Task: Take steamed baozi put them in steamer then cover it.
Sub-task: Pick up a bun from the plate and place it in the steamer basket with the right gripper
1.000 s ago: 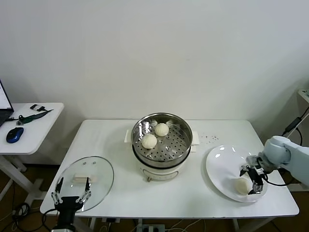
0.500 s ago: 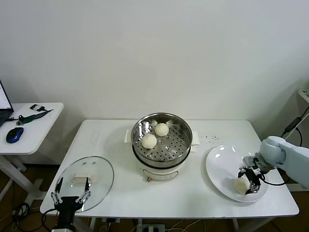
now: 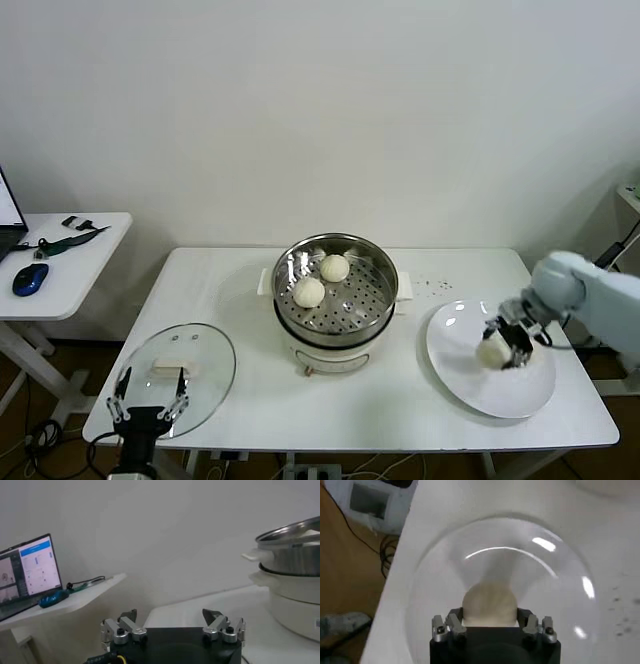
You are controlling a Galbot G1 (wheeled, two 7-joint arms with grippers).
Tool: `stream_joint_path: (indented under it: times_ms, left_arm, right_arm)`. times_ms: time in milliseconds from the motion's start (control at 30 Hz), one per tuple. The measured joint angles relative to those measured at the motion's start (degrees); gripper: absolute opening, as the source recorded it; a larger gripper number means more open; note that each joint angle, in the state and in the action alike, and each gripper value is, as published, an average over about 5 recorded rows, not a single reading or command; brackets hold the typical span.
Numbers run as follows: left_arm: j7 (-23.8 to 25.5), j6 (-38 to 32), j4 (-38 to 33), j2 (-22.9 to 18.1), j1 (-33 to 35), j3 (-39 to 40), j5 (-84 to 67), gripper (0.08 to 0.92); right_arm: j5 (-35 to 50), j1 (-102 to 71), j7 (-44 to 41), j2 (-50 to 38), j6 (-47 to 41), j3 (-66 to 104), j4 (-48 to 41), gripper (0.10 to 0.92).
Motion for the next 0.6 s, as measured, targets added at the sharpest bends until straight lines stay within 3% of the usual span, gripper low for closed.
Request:
stream_joint_path:
  times_ms: [333, 600]
  left_arm:
    - [0.2, 1.0, 0.1, -0.4, -1.0, 1.1, 0.6, 0.823]
    - [0.3, 1.4, -0.1, -0.2, -1.1, 1.4, 1.0, 0.823]
  right_arm:
    - [-1.6, 17.8, -2.4, 11.5, 14.4, -6.8, -0.9, 0.695]
    - [-3.5, 23.2, -3.6, 21.3, 20.9, -7.7, -0.3, 0.696]
